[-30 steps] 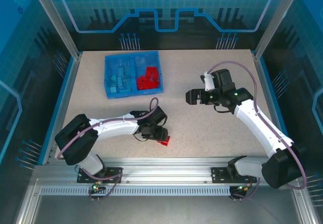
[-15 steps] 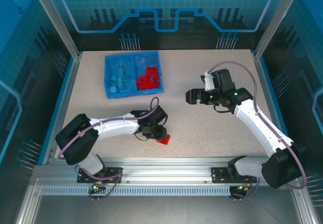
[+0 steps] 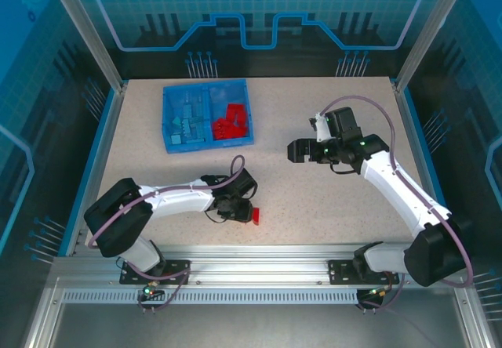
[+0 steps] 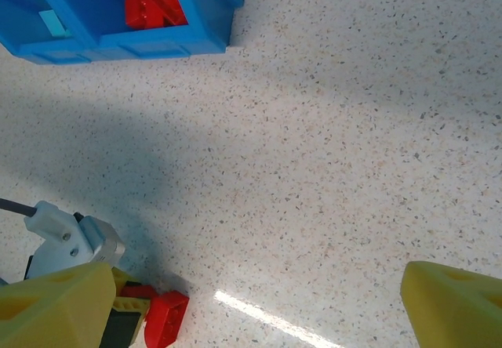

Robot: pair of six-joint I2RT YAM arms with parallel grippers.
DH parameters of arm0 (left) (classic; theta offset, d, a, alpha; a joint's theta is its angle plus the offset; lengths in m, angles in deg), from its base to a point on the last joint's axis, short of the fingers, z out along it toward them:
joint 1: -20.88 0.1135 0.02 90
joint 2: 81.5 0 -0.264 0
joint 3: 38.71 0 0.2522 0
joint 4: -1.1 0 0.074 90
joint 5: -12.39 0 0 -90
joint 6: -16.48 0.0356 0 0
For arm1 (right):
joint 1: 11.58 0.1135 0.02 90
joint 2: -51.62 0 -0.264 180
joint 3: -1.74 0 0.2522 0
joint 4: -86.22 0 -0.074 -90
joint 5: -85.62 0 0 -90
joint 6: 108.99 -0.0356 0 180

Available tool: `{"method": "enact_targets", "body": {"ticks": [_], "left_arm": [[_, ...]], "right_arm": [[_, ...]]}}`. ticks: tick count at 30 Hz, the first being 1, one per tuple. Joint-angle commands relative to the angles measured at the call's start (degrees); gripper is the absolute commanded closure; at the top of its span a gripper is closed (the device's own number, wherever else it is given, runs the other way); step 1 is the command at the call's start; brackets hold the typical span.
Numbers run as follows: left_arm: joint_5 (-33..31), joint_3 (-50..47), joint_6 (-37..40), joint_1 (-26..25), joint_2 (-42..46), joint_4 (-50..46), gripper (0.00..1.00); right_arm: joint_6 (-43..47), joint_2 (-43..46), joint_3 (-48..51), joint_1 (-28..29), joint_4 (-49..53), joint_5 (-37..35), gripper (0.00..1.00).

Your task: Sort the legos into containers by color

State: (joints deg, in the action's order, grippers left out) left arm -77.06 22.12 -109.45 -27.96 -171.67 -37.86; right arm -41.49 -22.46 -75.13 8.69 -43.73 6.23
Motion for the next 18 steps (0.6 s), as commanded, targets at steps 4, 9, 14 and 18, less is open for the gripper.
{"method": "enact_targets", "body": {"ticks": [4, 9, 14, 18], "left_arm": [[-6.5, 1.5, -0.9, -0.3, 4.1, -2.5, 0.73], [-15.7, 9.9, 3.0, 4.7, 11.3, -8.5, 0.75], [-19.0, 22.3, 11.9, 16.4, 7.9, -7.2, 0.75], [-25.3, 33.8, 18.6, 22.5, -2.3, -4.5, 0.75]], "right_arm": [[4.0, 0.2, -0.3, 2.4, 0.0, 8.1, 0.05], [5.6, 0.4, -0.6, 6.1, -0.5, 11.3, 0.05], [3.1, 1.3, -1.0, 7.2, -3.6, 8.3, 0.05], [2.2, 2.4, -0.7, 7.4, -3.9, 5.2, 0.05]]}}
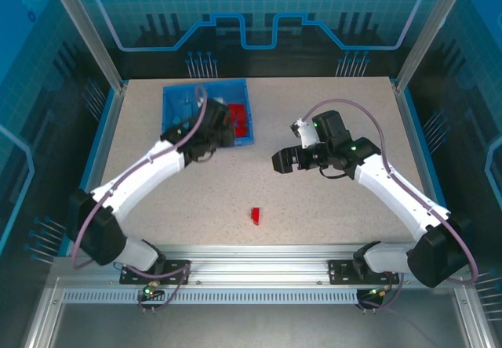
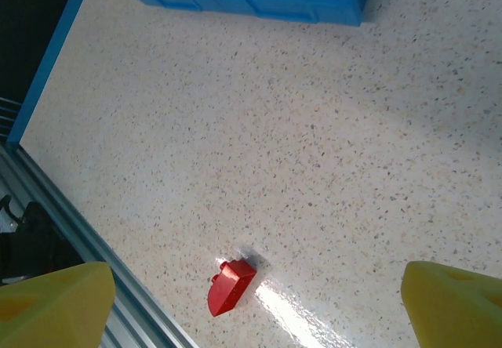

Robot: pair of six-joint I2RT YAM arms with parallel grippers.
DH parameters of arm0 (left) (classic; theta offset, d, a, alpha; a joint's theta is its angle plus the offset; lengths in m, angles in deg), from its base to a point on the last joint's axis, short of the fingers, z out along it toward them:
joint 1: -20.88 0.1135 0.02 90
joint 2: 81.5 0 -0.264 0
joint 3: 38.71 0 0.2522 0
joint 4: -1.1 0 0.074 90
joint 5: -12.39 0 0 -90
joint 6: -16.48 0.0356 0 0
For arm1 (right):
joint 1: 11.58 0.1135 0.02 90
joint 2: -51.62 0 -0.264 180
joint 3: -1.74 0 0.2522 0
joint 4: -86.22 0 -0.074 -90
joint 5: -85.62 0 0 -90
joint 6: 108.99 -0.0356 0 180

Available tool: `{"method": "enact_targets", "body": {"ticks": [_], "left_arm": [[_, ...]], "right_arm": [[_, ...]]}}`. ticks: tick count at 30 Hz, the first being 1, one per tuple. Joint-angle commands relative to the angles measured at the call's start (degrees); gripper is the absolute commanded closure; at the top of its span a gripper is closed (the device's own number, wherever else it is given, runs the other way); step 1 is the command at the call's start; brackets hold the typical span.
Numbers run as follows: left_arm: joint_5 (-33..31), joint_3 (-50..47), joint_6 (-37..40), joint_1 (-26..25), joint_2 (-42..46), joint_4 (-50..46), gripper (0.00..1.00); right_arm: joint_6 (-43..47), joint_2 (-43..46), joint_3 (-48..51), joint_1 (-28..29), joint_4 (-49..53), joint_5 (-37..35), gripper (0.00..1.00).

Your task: Sort the legos into containers by color

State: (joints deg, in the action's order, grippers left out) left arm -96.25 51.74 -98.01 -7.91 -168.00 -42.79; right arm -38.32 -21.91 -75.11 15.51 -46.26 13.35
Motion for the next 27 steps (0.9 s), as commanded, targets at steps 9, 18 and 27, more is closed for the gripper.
{"method": "enact_targets", "body": {"ticks": [9, 18, 27], "left_arm": [[-8.4, 31.9, 10.5, 9.8, -34.3, 0.7, 0.74], [-5.8, 46.8, 9.5, 10.7, -43.8, -4.1, 0.5], [5.8, 28.8, 9.1, 9.3, -22.0, 2.7, 0.51]], "right_arm": [[-1.3, 4.9, 0.7, 0.9, -0.5, -4.3, 0.05], [-1.7, 7.6, 1.1, 0.9, 0.7, -5.5, 0.05], [-6.6, 6.3, 3.8, 4.8, -0.2, -8.3, 0.06]]}}
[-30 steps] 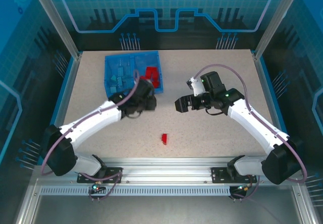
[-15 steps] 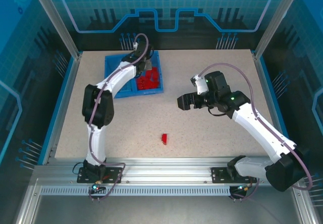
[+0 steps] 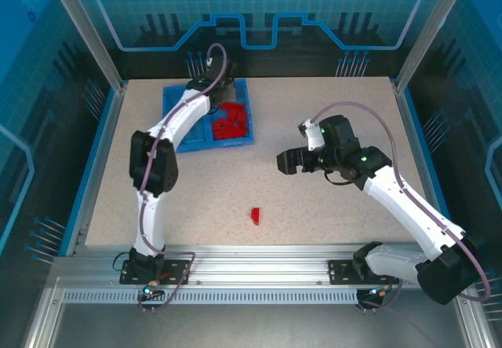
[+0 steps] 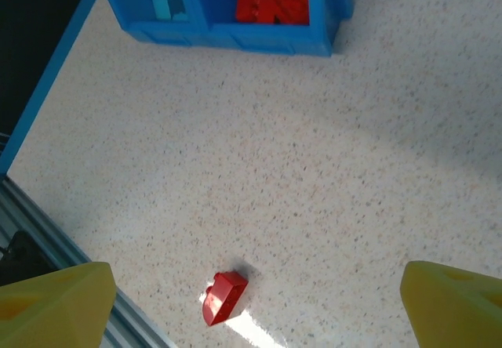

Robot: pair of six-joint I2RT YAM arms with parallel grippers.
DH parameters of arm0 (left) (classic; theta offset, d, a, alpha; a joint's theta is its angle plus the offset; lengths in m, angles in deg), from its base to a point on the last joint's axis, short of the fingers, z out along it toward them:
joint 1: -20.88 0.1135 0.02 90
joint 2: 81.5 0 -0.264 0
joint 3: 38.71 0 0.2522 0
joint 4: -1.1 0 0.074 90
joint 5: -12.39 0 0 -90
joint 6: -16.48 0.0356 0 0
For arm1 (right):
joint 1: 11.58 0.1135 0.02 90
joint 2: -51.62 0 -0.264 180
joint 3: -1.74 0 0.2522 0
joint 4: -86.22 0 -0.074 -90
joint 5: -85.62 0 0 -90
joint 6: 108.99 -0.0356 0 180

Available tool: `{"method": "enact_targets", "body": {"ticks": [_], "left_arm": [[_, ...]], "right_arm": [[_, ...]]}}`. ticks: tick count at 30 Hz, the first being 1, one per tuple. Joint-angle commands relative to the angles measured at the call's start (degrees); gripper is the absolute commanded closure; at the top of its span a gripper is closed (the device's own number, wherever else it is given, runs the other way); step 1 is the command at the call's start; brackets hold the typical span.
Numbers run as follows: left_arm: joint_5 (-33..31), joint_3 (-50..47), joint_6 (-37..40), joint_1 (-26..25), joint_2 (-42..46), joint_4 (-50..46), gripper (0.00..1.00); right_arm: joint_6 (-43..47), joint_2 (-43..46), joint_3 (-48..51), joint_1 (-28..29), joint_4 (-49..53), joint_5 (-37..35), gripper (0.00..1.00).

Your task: Sort the legos into containers by color

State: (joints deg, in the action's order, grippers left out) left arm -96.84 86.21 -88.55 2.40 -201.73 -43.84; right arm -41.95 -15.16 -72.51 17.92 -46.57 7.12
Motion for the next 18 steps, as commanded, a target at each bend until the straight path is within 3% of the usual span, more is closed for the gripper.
{"method": "enact_targets", "body": {"ticks": [1, 6, 12, 14, 18], "left_arm": [[9.2, -10.8, -0.3, -1.3, 17.2, 6.3, 0.51], [18.7, -33.4, 4.6, -3.6, 42.3, 16.6, 0.51], [25.6, -50.5, 18.4, -6.9, 64.8, 13.1, 0.49], [29.3, -54.6, 22.8, -7.4, 70.7, 10.0, 0.44], [38.4, -62.7, 33.3, -9.0, 80.4, 1.8, 0.21]], "right_arm": [[-4.3, -0.9, 1.8, 3.9, -0.1, -3.2, 0.06], [-9.6, -5.2, 4.1, 12.0, -2.7, -8.1, 0.06], [-13.5, -15.6, 3.0, 20.4, -2.8, -9.4, 0.11], [-13.9, -19.6, 1.4, 23.0, -1.6, -10.3, 0.14], [-14.4, -29.7, -4.7, 26.8, 3.9, -13.9, 0.24]]}}
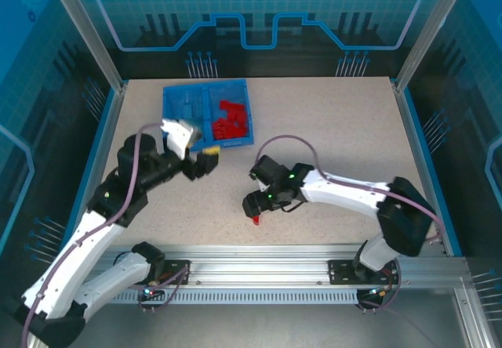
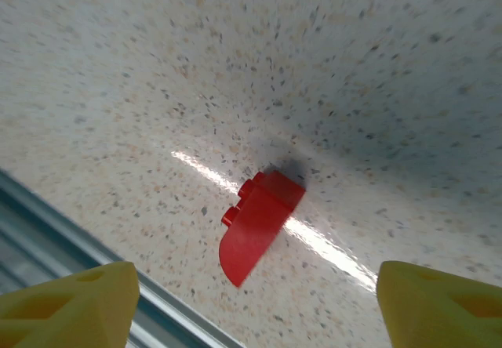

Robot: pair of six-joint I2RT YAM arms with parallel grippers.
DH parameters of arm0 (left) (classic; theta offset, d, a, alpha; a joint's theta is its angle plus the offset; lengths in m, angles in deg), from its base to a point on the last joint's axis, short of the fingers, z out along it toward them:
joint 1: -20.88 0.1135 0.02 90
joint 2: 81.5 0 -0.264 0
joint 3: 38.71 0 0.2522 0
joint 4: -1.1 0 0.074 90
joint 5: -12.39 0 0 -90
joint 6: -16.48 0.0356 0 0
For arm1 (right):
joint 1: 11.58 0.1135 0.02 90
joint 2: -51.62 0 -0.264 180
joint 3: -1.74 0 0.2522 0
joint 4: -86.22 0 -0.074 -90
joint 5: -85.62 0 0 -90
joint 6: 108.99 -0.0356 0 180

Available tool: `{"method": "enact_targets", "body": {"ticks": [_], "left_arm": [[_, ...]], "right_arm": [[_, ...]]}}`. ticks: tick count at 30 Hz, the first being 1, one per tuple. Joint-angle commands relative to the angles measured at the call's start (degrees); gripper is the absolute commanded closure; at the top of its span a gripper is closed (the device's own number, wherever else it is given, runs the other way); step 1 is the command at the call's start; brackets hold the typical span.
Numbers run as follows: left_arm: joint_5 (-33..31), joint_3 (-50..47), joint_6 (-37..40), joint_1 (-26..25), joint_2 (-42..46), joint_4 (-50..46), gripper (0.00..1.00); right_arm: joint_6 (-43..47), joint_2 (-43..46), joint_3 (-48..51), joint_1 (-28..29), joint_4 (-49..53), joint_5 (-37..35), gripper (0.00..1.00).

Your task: Sort the legos into containers by color

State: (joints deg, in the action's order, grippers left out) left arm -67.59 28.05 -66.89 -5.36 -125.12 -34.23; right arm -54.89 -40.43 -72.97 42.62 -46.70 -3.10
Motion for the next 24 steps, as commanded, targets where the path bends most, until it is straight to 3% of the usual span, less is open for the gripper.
{"method": "enact_targets", "body": {"ticks": [1, 4, 7, 12, 18, 24], "left_arm": [[10.4, -7.0, 14.9, -1.9, 6.0, -9.1, 0.17], [14.3, -12.4, 24.9, -3.2, 10.6, -14.3, 0.02], [17.7, -15.2, 32.7, -3.5, 12.1, -18.7, 0.01], [20.4, -18.3, 40.4, -3.6, 12.5, -21.8, 0.01], [19.8, -21.1, 40.8, -3.6, 12.9, -17.6, 0.01], [18.2, -22.1, 38.6, -3.6, 14.3, -12.6, 0.01]], "right_arm": [[-1.8, -6.7, -6.0, 2.6, 5.3, -4.2, 0.28], [-2.6, -12.0, -9.2, 3.0, 6.6, -2.7, 0.37], [-4.4, -14.8, -10.4, 3.2, 7.8, -2.5, 0.46], [-5.9, -15.4, -9.8, 3.4, 8.5, -3.9, 0.52], [-6.3, -14.9, -9.5, 3.4, 8.5, -6.0, 0.72], [-2.8, -7.9, -11.2, 3.2, 7.3, -10.0, 0.75]]}}
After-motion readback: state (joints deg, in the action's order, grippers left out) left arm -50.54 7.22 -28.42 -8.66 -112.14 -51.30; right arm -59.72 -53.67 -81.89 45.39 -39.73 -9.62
